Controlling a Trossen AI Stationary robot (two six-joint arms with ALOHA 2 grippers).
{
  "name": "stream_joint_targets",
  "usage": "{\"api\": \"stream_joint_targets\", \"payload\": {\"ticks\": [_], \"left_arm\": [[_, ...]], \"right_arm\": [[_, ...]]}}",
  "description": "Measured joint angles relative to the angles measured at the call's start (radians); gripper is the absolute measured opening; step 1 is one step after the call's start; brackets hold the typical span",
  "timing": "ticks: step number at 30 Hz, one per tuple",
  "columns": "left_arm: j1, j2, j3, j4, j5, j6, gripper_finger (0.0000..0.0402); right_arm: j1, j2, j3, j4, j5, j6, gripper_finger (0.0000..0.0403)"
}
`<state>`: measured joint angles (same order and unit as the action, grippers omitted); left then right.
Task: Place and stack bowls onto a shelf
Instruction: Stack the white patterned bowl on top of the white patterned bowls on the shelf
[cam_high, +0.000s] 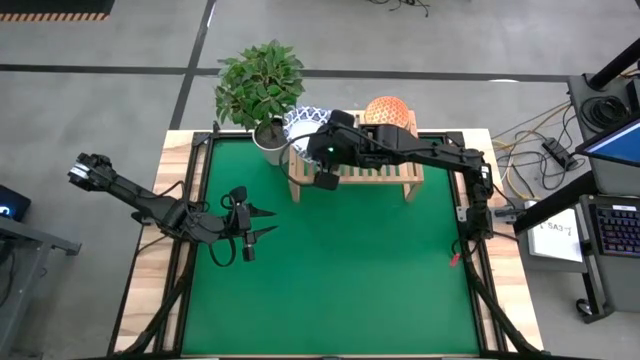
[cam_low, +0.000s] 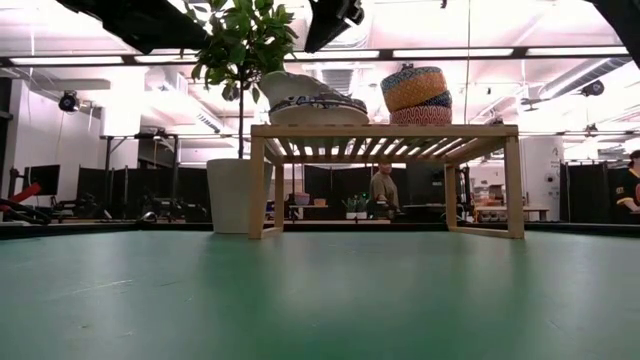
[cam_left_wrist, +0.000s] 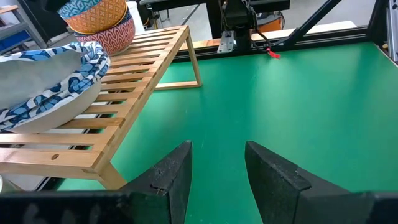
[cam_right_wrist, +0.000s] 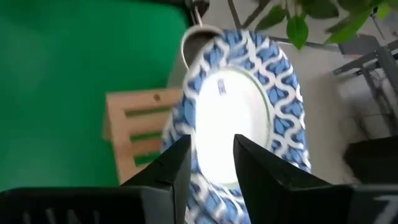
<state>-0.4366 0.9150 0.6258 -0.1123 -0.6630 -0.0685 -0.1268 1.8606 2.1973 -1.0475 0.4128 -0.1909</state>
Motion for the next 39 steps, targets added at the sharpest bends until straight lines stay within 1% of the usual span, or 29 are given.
{"api": "stream_joint_targets", "payload": {"ticks": [3,5,11,13,15,21,26,30,34,36,39], "left_arm": [[0.0,0.0,0.0,0.0,0.0,0.0,0.0132],[0.0,0.0,0.0,0.0,0.0,0.0,0.0132],[0.0,0.0,0.0,0.0,0.0,0.0,0.0132],[0.0,0.0,0.0,0.0,0.0,0.0,0.0132],[0.0,0.0,0.0,0.0,0.0,0.0,0.0132],[0.0,0.0,0.0,0.0,0.0,0.0,0.0132],[0.0,0.0,0.0,0.0,0.0,0.0,0.0132],[0.0,0.0,0.0,0.0,0.0,0.0,0.0132],[0.0,0.0,0.0,0.0,0.0,0.004,0.0132],[0.0,0.0,0.0,0.0,0.0,0.005,0.0132],[0.0,0.0,0.0,0.0,0.0,0.005,0.0132]], "right_arm": [[0.0,0.0,-0.007,0.08,-0.045,0.023,0.0102],[0.002,0.0,-0.024,0.16,-0.067,0.02,0.0089],[-0.002,0.0,-0.135,0.424,-0.076,-0.008,0.0025],[-0.008,0.0,-0.18,0.48,-0.076,-0.011,0.0013],[-0.014,0.0,-0.219,0.515,-0.075,0.0,0.001],[-0.033,0.0,-0.295,0.516,-0.063,0.061,0.0009],[-0.03,0.0,-0.305,0.501,-0.062,0.087,0.0009],[-0.005,-0.002,-0.295,0.502,-0.06,0.08,0.0009],[0.008,-0.006,-0.286,0.602,-0.024,0.045,0.0009],[-0.003,-0.001,-0.289,0.672,-0.023,0.042,0.0009],[-0.027,0.028,-0.291,0.712,-0.017,0.042,0.0009]]}}
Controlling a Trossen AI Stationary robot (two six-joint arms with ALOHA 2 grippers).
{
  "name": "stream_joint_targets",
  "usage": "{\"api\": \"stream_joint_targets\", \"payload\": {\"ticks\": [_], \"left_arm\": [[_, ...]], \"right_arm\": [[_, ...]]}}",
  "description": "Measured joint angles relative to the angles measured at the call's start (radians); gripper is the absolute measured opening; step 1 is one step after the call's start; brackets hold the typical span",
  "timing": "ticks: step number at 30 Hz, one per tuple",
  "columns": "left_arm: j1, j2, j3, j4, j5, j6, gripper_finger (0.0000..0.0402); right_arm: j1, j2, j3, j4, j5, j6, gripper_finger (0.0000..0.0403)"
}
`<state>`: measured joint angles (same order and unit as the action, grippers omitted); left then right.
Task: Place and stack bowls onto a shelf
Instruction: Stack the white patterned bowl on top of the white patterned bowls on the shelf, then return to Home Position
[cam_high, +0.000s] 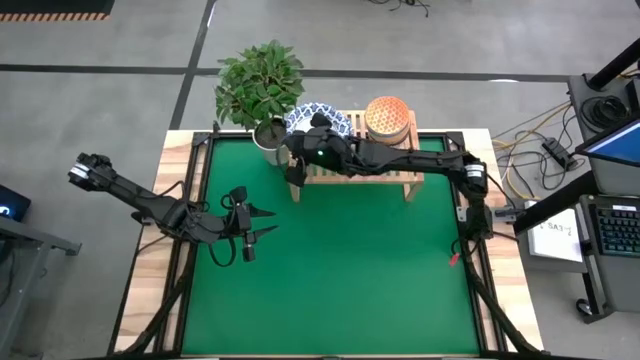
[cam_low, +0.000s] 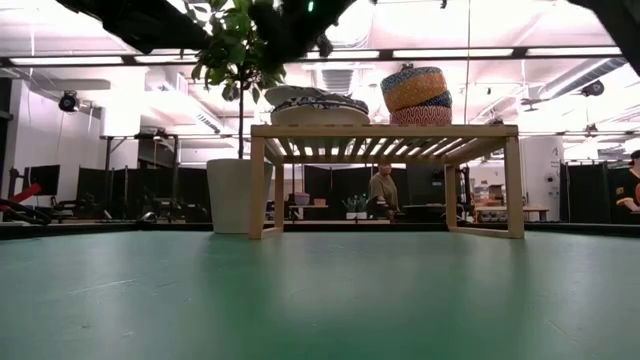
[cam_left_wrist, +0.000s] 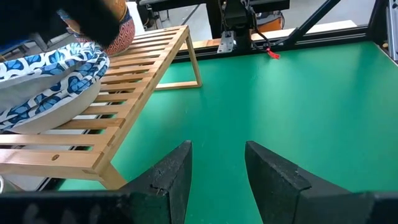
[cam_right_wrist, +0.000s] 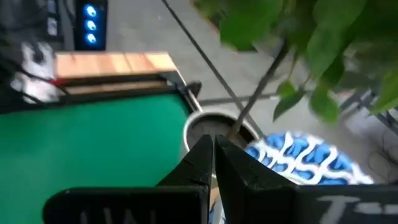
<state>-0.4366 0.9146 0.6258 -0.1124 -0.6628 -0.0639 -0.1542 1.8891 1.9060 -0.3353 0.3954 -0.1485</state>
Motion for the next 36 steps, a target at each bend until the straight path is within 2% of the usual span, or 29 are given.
{"api": "stream_joint_targets", "payload": {"ticks": [7,10,18,21,23,27,36], "left_arm": [[0.0,0.0,0.0,-0.001,0.0,0.0,0.0132],[0.0,0.0,0.0,-0.002,0.0,-0.001,0.0132],[-0.002,0.0,0.0,-0.024,0.0,-0.009,0.0132],[-0.002,0.0,0.0,-0.034,0.032,-0.018,0.0132],[-0.002,0.0,0.0,-0.04,0.084,-0.021,0.0132],[-0.004,-0.002,0.0,-0.075,0.159,-0.051,0.0132],[-0.026,-0.011,0.0,-0.117,0.175,-0.067,0.0131]], "right_arm": [[-0.049,0.051,-0.003,-0.069,0.003,0.056,0.0009],[-0.046,0.048,-0.003,-0.114,0.038,0.077,0.0009],[0.058,-0.017,-0.005,-0.176,0.045,0.036,0.0009],[0.102,-0.035,-0.048,-0.198,-0.024,0.023,0.0009],[0.128,-0.062,-0.103,-0.199,-0.082,0.022,0.0009],[0.18,-0.158,-0.258,-0.175,-0.066,0.079,0.0009],[0.282,-0.517,-0.772,0.075,-0.064,0.104,0.0009]]}}
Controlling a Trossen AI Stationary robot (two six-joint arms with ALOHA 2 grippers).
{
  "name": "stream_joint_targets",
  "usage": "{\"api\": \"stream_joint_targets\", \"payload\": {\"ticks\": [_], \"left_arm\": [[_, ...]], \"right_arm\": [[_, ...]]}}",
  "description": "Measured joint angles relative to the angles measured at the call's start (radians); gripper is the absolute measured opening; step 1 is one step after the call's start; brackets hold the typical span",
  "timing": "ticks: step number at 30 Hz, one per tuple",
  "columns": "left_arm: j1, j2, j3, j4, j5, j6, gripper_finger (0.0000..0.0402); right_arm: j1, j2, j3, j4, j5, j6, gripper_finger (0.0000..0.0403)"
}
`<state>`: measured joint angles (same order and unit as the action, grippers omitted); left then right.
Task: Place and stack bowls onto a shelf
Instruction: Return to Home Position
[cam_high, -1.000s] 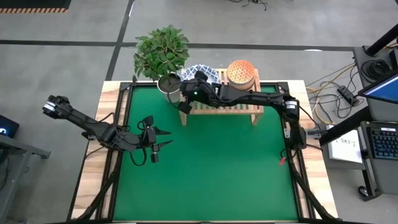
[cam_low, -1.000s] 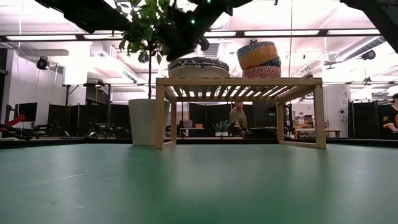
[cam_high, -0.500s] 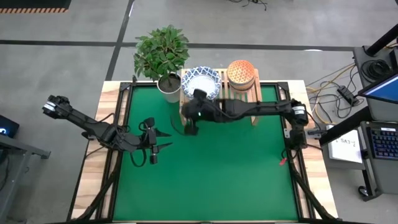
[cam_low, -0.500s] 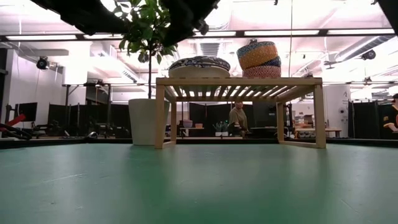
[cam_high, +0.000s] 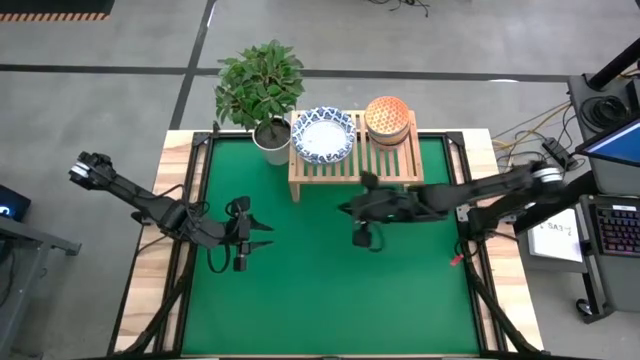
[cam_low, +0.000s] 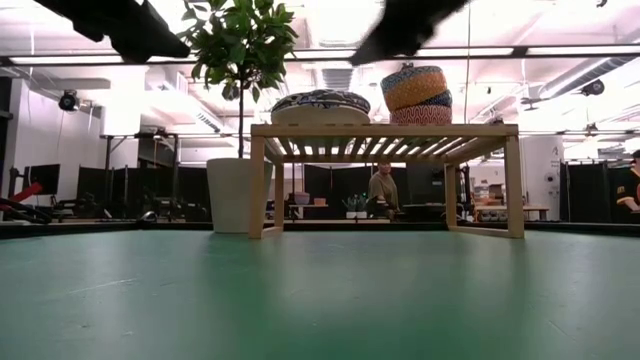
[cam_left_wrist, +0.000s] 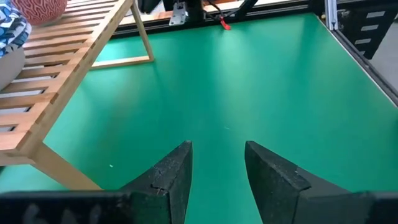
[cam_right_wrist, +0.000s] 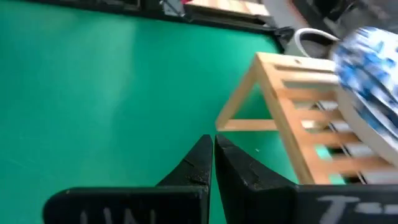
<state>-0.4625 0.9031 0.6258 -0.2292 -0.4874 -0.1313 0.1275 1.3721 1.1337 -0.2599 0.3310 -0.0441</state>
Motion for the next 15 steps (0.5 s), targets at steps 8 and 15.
{"api": "stream_joint_targets", "payload": {"ticks": [8,15], "left_arm": [[0.001,-0.018,0.0,0.001,-0.015,0.031,0.0121],[0.004,-0.112,-0.006,-0.074,-0.106,0.098,0.0104]], "right_arm": [[0.016,-0.349,-0.395,0.223,0.0,-0.003,0.0009],[0.015,-0.577,-0.622,0.397,-0.048,-0.067,0.0009]]}}
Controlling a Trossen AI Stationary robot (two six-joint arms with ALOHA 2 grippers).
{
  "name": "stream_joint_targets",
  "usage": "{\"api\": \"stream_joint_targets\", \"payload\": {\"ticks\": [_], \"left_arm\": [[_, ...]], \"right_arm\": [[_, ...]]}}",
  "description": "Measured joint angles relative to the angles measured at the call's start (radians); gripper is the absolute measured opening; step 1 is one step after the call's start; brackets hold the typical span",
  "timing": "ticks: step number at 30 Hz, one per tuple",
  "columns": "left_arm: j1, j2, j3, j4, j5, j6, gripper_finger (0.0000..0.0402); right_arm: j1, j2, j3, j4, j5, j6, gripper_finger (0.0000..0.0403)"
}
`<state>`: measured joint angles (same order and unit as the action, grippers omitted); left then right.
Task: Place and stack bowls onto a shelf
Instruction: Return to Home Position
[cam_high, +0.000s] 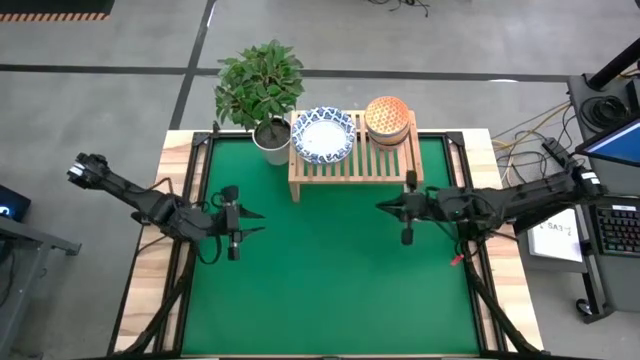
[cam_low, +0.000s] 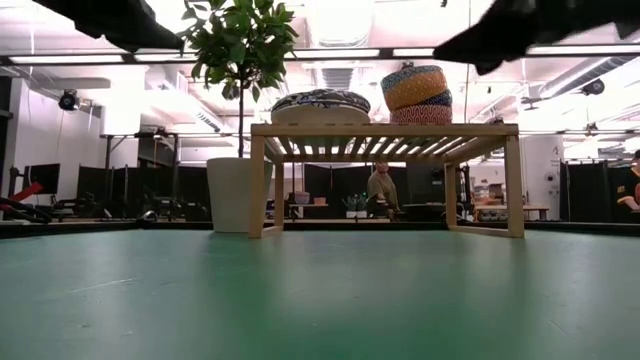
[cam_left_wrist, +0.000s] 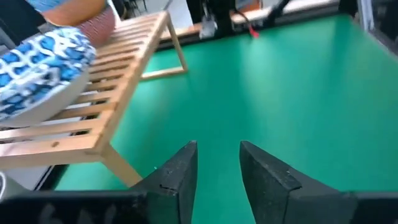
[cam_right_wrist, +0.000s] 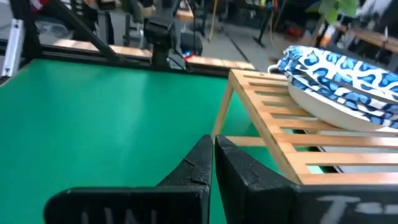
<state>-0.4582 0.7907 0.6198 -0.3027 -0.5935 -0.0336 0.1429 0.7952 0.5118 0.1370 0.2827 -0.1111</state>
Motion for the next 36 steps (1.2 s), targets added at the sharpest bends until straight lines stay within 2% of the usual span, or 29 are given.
{"api": "stream_joint_targets", "payload": {"ticks": [3,9,14,18,22,28,36], "left_arm": [[0.016,-0.086,-0.05,0.067,0.005,0.002,0.0087],[0.073,-0.27,-0.25,0.293,0.056,-0.048,0.0055],[0.122,-0.391,-0.388,0.319,0.088,-0.091,0.0028],[0.189,-0.494,-0.437,0.396,0.084,-0.029,0.0006],[0.263,-0.604,-0.438,0.318,0.157,0.052,0.0002],[0.351,-0.778,-0.453,0.137,0.186,0.02,0.0],[0.4,-0.791,-0.532,0.141,0.291,-0.058,0.0]], "right_arm": [[0.001,-0.074,-0.079,0.053,-0.021,-0.032,0.0009],[-0.01,-0.206,-0.172,0.103,-0.021,-0.065,0.0009],[-0.044,-0.306,-0.237,0.108,-0.037,-0.08,0.0009],[-0.082,-0.373,-0.279,0.107,-0.052,-0.059,0.0009],[-0.13,-0.413,-0.31,0.109,-0.105,-0.041,0.0009],[-0.19,-0.448,-0.326,0.091,-0.164,0.006,0.0009],[-0.233,-0.488,-0.368,0.041,-0.209,0.025,0.0009]]}}
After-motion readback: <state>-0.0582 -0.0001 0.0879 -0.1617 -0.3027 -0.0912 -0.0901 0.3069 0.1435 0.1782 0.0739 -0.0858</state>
